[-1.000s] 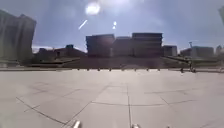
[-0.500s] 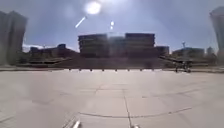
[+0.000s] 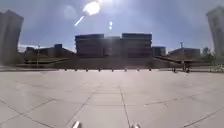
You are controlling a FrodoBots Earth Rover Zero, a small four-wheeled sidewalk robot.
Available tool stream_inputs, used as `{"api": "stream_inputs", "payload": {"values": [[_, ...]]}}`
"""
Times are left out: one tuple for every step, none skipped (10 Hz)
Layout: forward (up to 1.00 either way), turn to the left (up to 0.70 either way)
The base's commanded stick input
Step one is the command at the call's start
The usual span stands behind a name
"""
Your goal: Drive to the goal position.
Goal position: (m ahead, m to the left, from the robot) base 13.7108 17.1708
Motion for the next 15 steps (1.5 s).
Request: {"api": "stream_inputs", "payload": {"values": [[0.85, 0.00], [0.85, 0.00], [0.85, 0.00], [0.85, 0.00], [0.85, 0.00], [0.85, 0.00], [0.85, 0.00], [0.85, 0.00], [0.85, 0.00], [0.85, 0.00], [0.85, 0.00], [0.85, 0.00], [0.85, 0.00], [0.85, 0.00], [0.85, 0.00]]}}
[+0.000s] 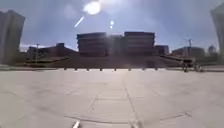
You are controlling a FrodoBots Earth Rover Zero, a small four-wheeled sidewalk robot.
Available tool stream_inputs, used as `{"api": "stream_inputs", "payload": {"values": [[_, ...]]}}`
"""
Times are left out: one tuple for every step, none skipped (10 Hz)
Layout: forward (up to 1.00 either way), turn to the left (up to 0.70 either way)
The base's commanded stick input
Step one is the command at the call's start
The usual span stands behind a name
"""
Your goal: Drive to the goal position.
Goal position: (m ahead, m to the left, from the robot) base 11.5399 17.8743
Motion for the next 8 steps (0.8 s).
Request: {"api": "stream_inputs", "payload": {"values": [[0.85, 0.00], [0.85, 0.00], [0.85, 0.00], [0.85, 0.00], [0.85, 0.00], [0.85, 0.00], [0.85, 0.00], [0.85, 0.00]]}}
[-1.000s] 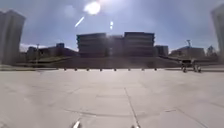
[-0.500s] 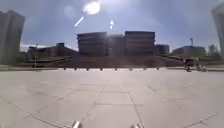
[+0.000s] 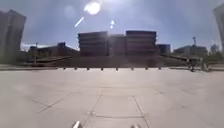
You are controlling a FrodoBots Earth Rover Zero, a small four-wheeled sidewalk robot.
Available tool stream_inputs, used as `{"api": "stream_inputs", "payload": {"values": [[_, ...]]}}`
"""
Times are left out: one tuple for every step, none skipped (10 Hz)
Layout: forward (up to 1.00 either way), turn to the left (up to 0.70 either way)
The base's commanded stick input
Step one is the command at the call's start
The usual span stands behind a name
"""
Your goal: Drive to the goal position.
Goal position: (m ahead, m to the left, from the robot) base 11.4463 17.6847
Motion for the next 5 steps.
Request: {"api": "stream_inputs", "payload": {"values": [[0.85, 0.00], [0.85, 0.00], [0.85, 0.00], [0.85, 0.00], [0.85, 0.00]]}}
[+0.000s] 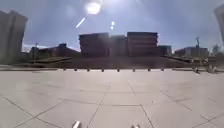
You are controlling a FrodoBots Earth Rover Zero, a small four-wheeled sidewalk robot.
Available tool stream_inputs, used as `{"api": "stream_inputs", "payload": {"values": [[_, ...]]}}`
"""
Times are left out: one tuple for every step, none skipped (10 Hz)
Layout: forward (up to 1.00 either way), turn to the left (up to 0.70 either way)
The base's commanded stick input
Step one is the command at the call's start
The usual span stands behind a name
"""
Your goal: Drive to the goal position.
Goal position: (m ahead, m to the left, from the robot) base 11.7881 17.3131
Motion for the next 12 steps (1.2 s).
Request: {"api": "stream_inputs", "payload": {"values": [[0.85, 0.00], [0.85, 0.00], [0.85, 0.00], [0.85, 0.00], [0.85, 0.00], [0.85, 0.00], [0.85, 0.00], [0.85, 0.00], [0.85, 0.00], [0.85, 0.00], [0.85, 0.00], [0.85, 0.00]]}}
